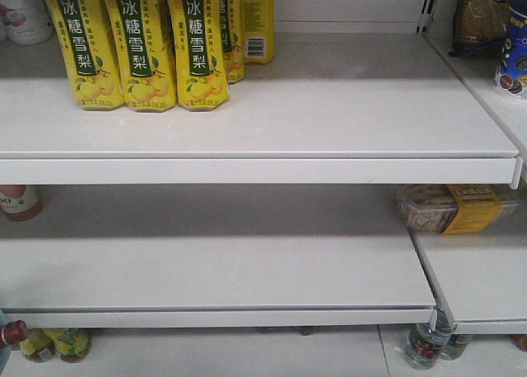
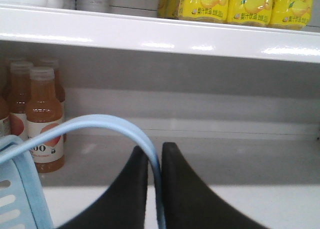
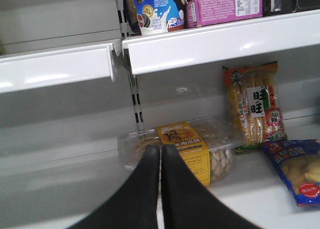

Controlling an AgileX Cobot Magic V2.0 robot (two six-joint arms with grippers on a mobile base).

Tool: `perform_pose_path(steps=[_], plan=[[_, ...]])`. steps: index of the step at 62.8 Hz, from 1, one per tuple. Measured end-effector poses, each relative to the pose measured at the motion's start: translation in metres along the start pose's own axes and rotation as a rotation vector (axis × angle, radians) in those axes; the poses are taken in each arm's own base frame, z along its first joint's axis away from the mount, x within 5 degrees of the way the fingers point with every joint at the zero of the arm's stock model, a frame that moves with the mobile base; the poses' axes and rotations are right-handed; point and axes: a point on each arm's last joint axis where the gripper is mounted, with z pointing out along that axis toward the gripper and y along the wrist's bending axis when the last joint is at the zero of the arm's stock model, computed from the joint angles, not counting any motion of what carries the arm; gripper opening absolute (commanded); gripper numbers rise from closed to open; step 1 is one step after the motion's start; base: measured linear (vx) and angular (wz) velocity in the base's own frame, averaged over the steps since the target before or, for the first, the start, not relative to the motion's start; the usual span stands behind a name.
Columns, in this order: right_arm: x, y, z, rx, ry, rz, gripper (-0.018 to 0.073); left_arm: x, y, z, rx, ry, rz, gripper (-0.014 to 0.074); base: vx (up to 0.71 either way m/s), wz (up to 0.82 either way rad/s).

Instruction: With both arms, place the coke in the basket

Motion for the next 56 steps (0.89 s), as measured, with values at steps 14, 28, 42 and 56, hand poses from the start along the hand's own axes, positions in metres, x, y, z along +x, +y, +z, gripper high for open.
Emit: perform_pose_path(steps=[14, 28, 42, 56], plan=[[-0.0082, -0.0002, -0.0004, 0.001, -0.091, 0.027, -0.0005, 0.0000, 0.0000, 0.0000, 0.000, 0.000, 0.000, -0.0006, 0.00, 0.00], [-0.0081, 0.0004, -0.0004, -0.003, -0.089, -0.049, -0.0005, 0.0000, 0.0000, 0.0000, 0.000, 0.000, 0.000, -0.0006, 0.00, 0.00], [-0.0066, 0.0005, -0.0002, -0.002, -0.073, -0.104, -0.0005, 0.0000, 0.0000, 0.0000, 0.000, 0.000, 0.000, -0.0006, 0.00, 0.00], [-0.0070, 0.0006, -0.0003, -0.002, -0.077, -0.106, -0.0005, 0.0000, 0.0000, 0.0000, 0.000, 0.000, 0.000, -0.0006, 0.00, 0.00]])
